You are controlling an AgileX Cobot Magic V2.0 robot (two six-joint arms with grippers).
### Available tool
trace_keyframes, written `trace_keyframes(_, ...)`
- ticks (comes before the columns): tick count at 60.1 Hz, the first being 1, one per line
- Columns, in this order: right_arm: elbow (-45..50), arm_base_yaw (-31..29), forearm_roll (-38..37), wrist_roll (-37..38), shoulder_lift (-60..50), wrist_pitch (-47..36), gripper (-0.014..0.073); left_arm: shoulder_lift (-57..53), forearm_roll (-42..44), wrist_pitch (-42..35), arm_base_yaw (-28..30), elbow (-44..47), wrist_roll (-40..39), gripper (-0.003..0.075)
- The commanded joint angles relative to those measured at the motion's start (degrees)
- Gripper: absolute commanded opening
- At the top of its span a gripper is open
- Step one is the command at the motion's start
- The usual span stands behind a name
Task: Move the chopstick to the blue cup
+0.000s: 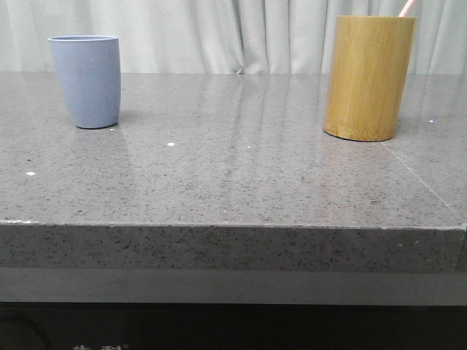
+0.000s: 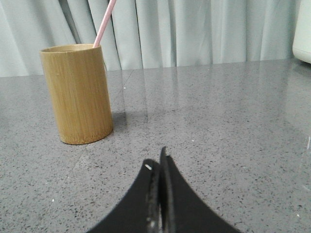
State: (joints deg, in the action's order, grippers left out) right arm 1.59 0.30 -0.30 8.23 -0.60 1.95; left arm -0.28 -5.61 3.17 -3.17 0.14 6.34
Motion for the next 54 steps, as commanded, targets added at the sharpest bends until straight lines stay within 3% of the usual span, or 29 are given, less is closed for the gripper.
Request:
trace_keyframes(1, -0.3, 0.0, -0.6, -0.1, -1.2, -5.0, -0.0069, -1.2, -0.4, -4.7, 0.1, 0.5, -0.1, -0.0019)
trace_keyframes(54, -2.6, 0.0, -0.6, -0.1, -1.2, -5.3, -0.0069, -1.2, -2.8, -7.4, 0.1, -2.8, -0.1, -0.0019)
